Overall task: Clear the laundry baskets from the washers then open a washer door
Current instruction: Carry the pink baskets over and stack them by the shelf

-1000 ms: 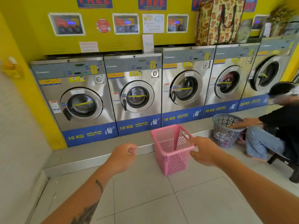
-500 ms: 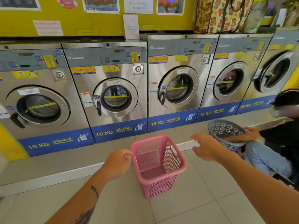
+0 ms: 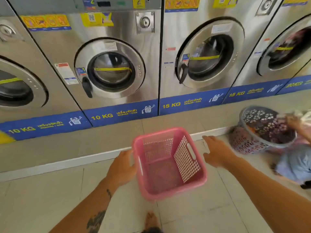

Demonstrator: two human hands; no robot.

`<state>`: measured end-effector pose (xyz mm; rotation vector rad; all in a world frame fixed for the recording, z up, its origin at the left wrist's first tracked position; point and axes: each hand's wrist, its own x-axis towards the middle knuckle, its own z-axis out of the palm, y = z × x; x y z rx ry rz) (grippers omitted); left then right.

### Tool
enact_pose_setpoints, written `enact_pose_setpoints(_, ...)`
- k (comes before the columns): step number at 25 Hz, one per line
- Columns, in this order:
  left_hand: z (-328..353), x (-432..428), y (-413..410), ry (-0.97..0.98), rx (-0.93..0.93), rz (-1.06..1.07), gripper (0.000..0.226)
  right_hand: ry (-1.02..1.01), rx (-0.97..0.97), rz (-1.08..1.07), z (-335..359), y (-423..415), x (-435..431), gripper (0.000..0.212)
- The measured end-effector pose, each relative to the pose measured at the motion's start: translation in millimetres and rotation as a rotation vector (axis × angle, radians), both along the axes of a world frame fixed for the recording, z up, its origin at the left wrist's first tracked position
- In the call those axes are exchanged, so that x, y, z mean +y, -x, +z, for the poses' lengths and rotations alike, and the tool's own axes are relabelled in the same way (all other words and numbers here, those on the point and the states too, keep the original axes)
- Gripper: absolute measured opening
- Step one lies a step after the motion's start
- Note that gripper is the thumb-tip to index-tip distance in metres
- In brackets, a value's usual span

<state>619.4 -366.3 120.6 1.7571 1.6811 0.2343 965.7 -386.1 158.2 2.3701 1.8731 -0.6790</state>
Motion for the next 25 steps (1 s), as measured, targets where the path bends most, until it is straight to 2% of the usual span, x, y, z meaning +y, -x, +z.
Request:
enact_pose_setpoints(3, -39, 41, -11, 0.025, 0.173, -0.124, 0.059, 0.019, 0.027, -0.029, -50, -11, 41, 0.077)
enact_pose_setpoints(6, -97, 69, -22, -0.036, 0.34, -0.213, 0.063, 0.032, 0.044, -0.023, -122, -25, 77, 0.074)
enact_pose_setpoints(11, -210, 78, -33, -0.149, 0.548, -0.21, 0.069, 0.019, -0.054, 0.092, -251, -44, 115, 0.087)
enact_pose_setpoints(18, -314, 85, -56, -0.052, 0.539, -0.041, 0.1, -0.07, -0.167, 0.198, -355, -72, 121, 0.089)
enact_pose_setpoints(21, -328, 86, -63, -0.022, 0.544, -0.019, 0.111, -0.086, -0.196, 0.28, -367, -80, 121, 0.095)
enact_pose_setpoints(25, -311, 95, -60, -0.049, 0.398, 0.116, 0.113, -0.032, -0.208, 0.314, -343, -85, 144, 0.104)
